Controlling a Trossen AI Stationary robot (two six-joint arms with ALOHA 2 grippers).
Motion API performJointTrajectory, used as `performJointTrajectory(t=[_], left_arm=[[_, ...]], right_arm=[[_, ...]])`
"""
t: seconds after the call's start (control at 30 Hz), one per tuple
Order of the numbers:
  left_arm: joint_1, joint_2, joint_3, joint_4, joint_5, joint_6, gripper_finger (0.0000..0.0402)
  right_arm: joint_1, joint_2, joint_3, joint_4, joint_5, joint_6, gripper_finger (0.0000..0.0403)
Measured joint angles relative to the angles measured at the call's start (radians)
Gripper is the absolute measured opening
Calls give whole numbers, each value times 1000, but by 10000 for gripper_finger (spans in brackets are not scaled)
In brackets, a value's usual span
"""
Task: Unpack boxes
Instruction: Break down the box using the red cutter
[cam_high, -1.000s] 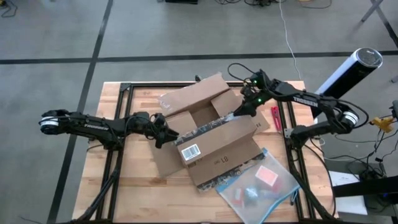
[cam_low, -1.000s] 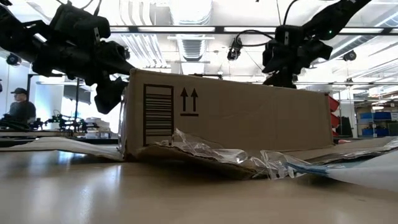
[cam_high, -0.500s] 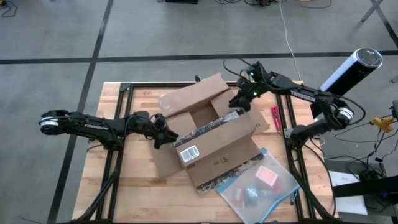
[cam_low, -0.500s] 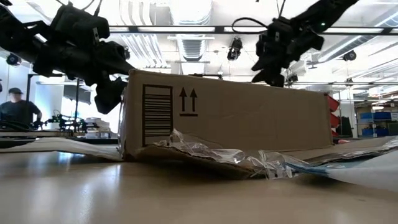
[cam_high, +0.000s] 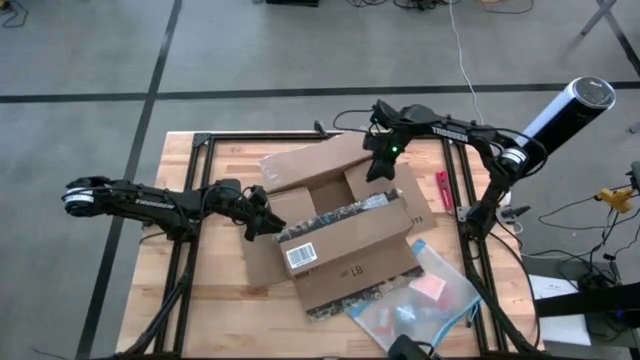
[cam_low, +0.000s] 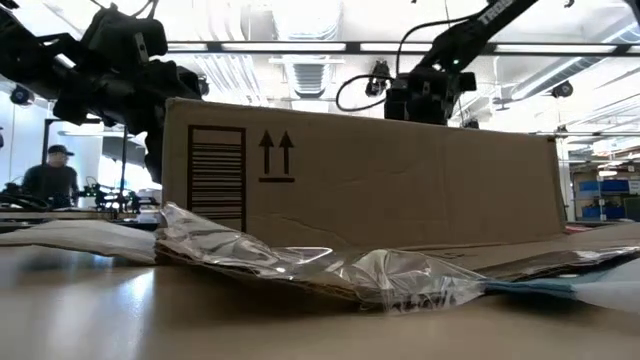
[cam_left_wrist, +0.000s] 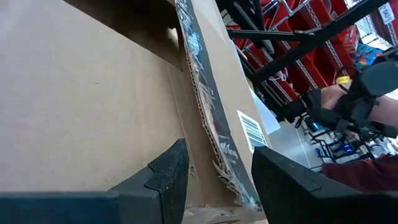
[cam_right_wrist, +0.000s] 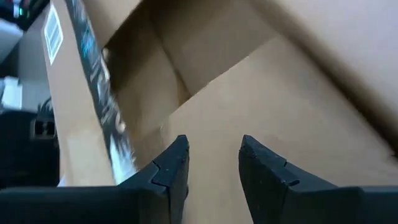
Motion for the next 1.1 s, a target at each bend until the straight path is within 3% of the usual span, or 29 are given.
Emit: performJointTrajectory(t=[0.27, 0.43, 0.77, 1.1], left_arm=[[2, 0, 0, 1, -176, 34, 157], [5, 0, -1, 1, -188, 56, 157], [6, 0, -1, 1, -192, 73, 157], [7, 0, -1, 0, -194, 73, 157]], right_arm=[[110, -2, 20, -50, -3, -10, 81], [184, 0, 20, -49, -1, -3, 81], [200, 5, 20, -37, 42, 48, 137], [245, 5, 20, -38, 17, 65, 189]])
